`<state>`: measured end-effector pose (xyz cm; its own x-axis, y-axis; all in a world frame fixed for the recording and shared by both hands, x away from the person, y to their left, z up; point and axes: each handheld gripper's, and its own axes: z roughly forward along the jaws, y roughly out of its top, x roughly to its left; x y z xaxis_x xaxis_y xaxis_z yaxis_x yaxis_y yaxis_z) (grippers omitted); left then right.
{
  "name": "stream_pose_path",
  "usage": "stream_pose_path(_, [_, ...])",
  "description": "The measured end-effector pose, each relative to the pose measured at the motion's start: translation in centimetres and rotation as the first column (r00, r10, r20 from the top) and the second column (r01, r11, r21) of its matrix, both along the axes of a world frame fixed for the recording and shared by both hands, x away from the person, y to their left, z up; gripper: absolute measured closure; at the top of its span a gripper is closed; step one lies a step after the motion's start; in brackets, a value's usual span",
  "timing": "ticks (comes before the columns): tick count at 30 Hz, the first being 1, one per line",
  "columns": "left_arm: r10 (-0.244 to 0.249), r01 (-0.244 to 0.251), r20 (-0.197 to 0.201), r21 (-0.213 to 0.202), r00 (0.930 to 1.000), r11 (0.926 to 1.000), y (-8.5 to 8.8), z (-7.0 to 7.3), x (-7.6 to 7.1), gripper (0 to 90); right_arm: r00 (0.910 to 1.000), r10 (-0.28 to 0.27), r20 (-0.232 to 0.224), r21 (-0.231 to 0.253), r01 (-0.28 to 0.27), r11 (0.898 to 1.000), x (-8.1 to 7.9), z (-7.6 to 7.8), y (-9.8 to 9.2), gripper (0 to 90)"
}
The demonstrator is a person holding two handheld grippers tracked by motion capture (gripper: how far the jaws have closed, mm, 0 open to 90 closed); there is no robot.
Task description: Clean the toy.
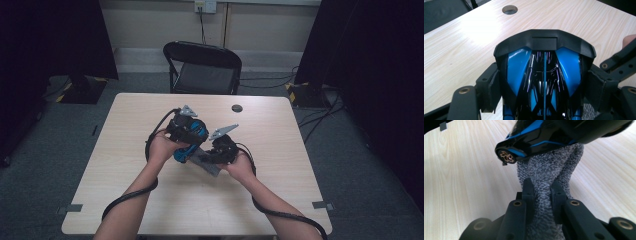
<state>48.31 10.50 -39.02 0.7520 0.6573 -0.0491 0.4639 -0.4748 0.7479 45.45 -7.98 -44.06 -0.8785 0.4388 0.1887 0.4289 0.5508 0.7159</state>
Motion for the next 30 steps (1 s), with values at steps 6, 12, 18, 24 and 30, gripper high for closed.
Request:
stream_pose_path(6, [0.005,-0.005,0.005,-0.002,1.0,1.0,0.0,0.1,-0.1,25.4,0.9999,0.016,-0.005,0.006,-0.016,1.0,-0.2,-0.4,0.4,78.5])
stream_pose_path(12, [0.011,-0.011,0.005,-0.002,0.9999,0.9999,0.1,0.1,0.0,25.4,0.9991,0.042,-0.003,-0.001,-0.042,0.999,-0.7,-0.7,1.0,78.5])
stream_pose_path(18, [0.012,-0.012,0.004,-0.007,0.9999,0.9999,0.1,0.0,0.0,25.4,0.9978,0.064,0.015,-0.026,-0.064,0.998,-0.9,-0.8,1.2,78.4])
stream_pose_path(24, [0.012,-0.012,0.013,-0.012,0.9998,0.9999,0.0,0.3,0.0,25.4,0.9953,0.095,0.02,-0.046,-0.094,0.995,-1.3,-1.2,1.4,78.4])
stream_pose_path(30, [0.014,-0.014,0.024,-0.013,0.9996,0.9998,0.2,0.8,-0.1,25.4,0.994,0.109,0.015,-0.063,-0.107,0.992,-1.5,-1.2,1.1,78.4])
